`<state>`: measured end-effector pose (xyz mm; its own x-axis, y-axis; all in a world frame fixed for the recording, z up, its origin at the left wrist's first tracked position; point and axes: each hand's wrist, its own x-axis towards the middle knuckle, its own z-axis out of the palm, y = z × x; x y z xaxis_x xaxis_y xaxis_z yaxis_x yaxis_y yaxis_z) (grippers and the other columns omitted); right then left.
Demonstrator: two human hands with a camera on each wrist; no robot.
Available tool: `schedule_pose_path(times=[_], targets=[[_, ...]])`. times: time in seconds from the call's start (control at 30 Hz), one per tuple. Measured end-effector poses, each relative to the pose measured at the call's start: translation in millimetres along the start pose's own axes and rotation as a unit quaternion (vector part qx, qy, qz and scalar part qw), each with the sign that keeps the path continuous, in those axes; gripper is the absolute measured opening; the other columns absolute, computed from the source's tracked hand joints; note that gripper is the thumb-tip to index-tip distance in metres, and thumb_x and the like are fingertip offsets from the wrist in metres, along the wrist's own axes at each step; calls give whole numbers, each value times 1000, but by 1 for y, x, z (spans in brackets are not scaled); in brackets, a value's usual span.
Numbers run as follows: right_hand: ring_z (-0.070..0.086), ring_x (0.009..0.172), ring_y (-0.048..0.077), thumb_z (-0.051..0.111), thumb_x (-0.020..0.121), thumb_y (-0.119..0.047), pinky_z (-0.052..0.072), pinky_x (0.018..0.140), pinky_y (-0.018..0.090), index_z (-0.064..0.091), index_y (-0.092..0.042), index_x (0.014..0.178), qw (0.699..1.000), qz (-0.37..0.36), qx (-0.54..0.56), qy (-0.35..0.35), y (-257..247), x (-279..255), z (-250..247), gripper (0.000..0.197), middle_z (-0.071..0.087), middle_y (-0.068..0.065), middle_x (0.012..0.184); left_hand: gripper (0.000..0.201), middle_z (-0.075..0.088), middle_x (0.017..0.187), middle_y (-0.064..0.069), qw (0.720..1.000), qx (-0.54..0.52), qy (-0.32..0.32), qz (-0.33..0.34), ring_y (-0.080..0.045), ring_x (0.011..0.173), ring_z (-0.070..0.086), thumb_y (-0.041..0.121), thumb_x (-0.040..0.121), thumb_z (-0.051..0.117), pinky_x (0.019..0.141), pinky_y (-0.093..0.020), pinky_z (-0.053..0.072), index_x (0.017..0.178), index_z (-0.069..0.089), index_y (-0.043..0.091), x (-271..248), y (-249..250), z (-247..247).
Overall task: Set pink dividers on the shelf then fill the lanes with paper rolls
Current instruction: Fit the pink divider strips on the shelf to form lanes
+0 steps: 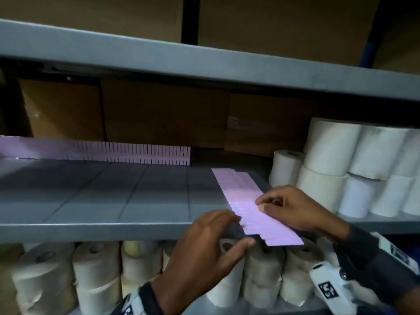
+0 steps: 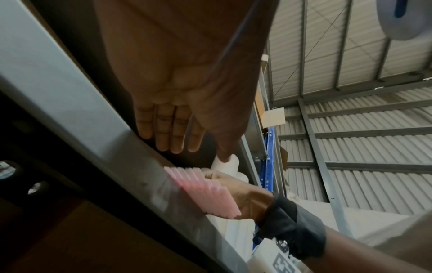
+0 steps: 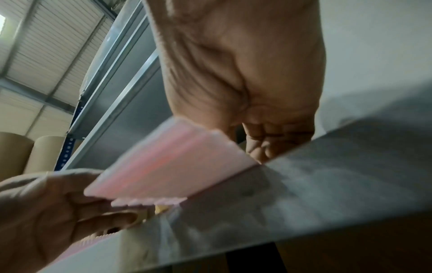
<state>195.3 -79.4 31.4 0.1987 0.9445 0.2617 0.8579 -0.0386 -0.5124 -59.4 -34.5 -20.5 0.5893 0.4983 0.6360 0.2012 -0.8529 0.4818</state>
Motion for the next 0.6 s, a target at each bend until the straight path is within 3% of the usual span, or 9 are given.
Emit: schedule_pose_path(times=[0.1, 0.27, 0.33, 0.4, 0.5, 0.6], targets=[[63, 84, -1, 66, 90, -34, 51, 78, 23, 77, -32, 97, 997, -54, -31, 39, 13, 1, 10, 13, 67, -18, 89, 72, 63, 135, 17, 998, 37, -37, -23, -2, 124, 53, 81, 82, 50, 102, -12, 41, 130, 67, 29, 9, 6, 21], [56, 79, 0, 58, 94, -30, 40, 67, 13, 76, -28, 91, 990, -85, -53, 98, 28, 13, 22, 18, 66, -16, 83, 75, 60, 144, 11, 995, 80, -56, -38, -2, 131, 48, 78, 85, 53, 104, -5, 26, 134, 67, 24, 24, 7, 28], [58, 76, -2, 59, 93, -27, 38, 63, 9, 76, -24, 86, 988, -93, -45, 112, 30, 18, 26, 19, 68, -15, 80, 75, 58, 147, 9, 992, 92, -78, -31, -5, 132, 49, 77, 87, 51, 106, -10, 32, 136, 66, 21, 29, 4, 26], [60, 73, -2, 59, 93, -25, 42, 63, 13, 76, -22, 85, 989, -90, -27, 118, 30, 23, 28, 19, 70, -14, 79, 75, 58, 147, 8, 991, 97, -93, -21, -5, 131, 50, 76, 91, 47, 105, -17, 38, 137, 64, 19, 34, 2, 23], [61, 72, -1, 60, 93, -25, 44, 63, 10, 77, -22, 89, 992, -67, -6, 111, 31, 26, 29, 17, 72, -12, 83, 73, 47, 157, 12, 989, 93, -111, -24, 2, 141, 39, 70, 93, 46, 114, -13, 31, 150, 52, 26, 39, -1, 22], [61, 75, -3, 61, 93, -25, 39, 62, 4, 76, -23, 95, 993, -50, 17, 106, 32, 26, 28, 16, 71, -14, 87, 64, 40, 160, 19, 986, 100, -130, -16, 4, 149, 29, 67, 97, 49, 123, -23, 25, 151, 50, 33, 38, -5, 25]])
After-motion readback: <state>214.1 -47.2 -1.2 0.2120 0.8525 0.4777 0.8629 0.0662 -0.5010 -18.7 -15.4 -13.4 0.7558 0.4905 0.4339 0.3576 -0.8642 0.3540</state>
